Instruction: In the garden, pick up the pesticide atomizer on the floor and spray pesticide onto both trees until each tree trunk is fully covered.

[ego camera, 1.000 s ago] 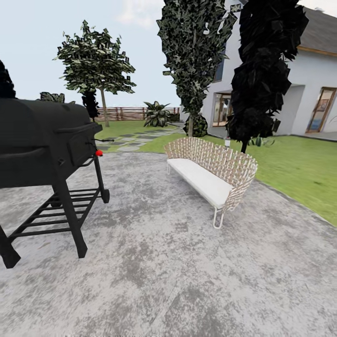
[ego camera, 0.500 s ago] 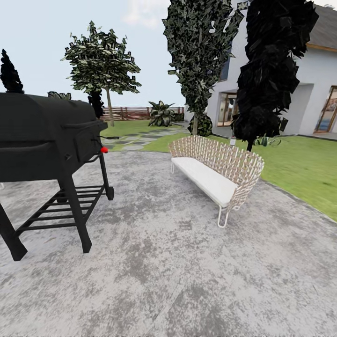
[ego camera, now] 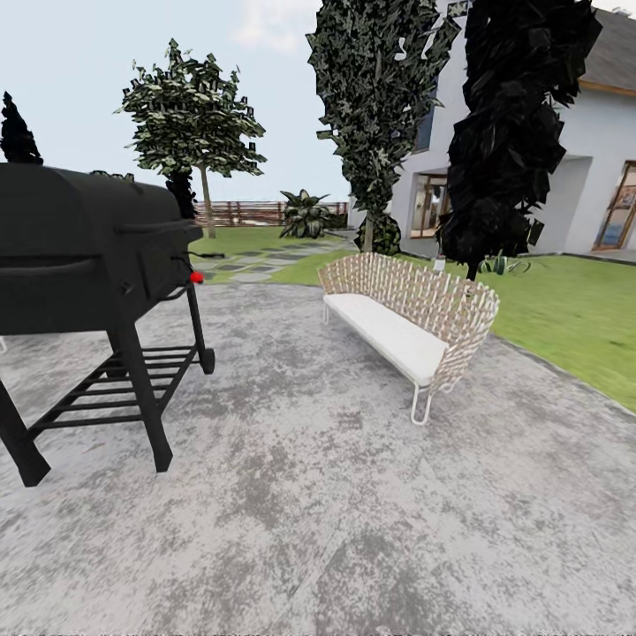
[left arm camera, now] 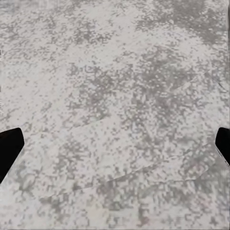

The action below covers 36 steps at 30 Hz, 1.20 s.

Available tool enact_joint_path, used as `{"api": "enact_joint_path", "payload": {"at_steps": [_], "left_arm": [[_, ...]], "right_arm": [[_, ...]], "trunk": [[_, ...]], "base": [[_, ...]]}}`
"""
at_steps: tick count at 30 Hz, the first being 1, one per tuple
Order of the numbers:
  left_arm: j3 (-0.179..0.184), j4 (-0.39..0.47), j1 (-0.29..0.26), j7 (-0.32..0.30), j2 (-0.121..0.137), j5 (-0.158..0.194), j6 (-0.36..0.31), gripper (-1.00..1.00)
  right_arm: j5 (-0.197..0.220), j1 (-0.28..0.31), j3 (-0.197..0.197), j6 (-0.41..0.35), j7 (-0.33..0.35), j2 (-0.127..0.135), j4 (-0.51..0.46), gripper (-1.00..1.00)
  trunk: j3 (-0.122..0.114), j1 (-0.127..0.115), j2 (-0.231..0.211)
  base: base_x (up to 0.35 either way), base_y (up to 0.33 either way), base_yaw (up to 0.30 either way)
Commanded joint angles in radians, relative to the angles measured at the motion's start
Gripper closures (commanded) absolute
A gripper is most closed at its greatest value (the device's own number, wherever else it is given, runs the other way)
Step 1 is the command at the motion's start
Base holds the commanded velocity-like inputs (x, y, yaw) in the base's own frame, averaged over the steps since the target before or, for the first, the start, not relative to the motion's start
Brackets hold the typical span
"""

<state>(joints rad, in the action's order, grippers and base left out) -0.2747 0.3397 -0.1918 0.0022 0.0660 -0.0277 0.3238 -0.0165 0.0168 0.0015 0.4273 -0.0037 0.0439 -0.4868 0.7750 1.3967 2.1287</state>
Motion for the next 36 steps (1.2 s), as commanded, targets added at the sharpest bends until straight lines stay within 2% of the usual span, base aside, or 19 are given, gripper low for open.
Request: {"api": "enact_joint_path", "payload": {"at_steps": [1,4,5,6,8,15,24,36], "left_arm": [[-0.001,0.032,-0.042,0.001,0.026,-0.06,-0.01,-1.0],[-0.003,0.029,-0.052,-0.003,0.029,-0.079,-0.01,-1.0],[-0.003,0.028,-0.051,-0.004,0.029,-0.079,-0.008,-1.0],[-0.004,-0.023,-0.048,-0.005,0.019,-0.081,-0.001,-1.0],[-0.003,-0.047,-0.046,-0.005,0.018,-0.082,0.005,-1.0],[-0.004,-0.057,-0.047,-0.004,0.016,-0.081,0.005,-1.0],[-0.005,-0.091,-0.048,-0.004,0.015,-0.077,0.006,-1.0],[-0.005,-0.094,-0.049,-0.004,0.015,-0.077,0.006,-1.0]], "right_arm": [[0.001,0.0,0.0,0.0,-0.001,-0.002,-0.028,-1.0],[0.0,0.007,-0.001,0.0,-0.001,-0.002,-0.089,-1.0],[0.0,0.007,-0.002,0.0,-0.001,-0.002,-0.091,-1.0],[-0.002,0.009,-0.003,-0.001,0.0,0.0,-0.095,-1.0],[-0.002,0.009,-0.004,-0.001,0.002,0.002,-0.095,-1.0],[-0.003,0.009,-0.002,-0.001,0.004,0.002,-0.093,-1.0],[-0.003,0.009,0.001,-0.001,0.005,0.001,-0.092,-1.0],[0.0,0.009,-0.006,-0.001,0.001,0.003,-0.083,-1.0]], "trunk": [[0.003,0.004,0.007],[0.013,0.015,0.028],[0.016,0.019,0.035],[0.016,0.019,0.035],[0.016,0.019,0.035],[0.016,0.019,0.035],[0.016,0.019,0.035],[0.016,0.019,0.035]], "base": [[0.0,0.0,0.0],[0.0,0.0,0.0],[0.0,0.0,0.0],[0.0,0.0,0.0],[0.0,0.0,0.0],[0.075,0.0,0.0],[0.311,0.0,0.0],[0.34,0.0,0.001]]}}
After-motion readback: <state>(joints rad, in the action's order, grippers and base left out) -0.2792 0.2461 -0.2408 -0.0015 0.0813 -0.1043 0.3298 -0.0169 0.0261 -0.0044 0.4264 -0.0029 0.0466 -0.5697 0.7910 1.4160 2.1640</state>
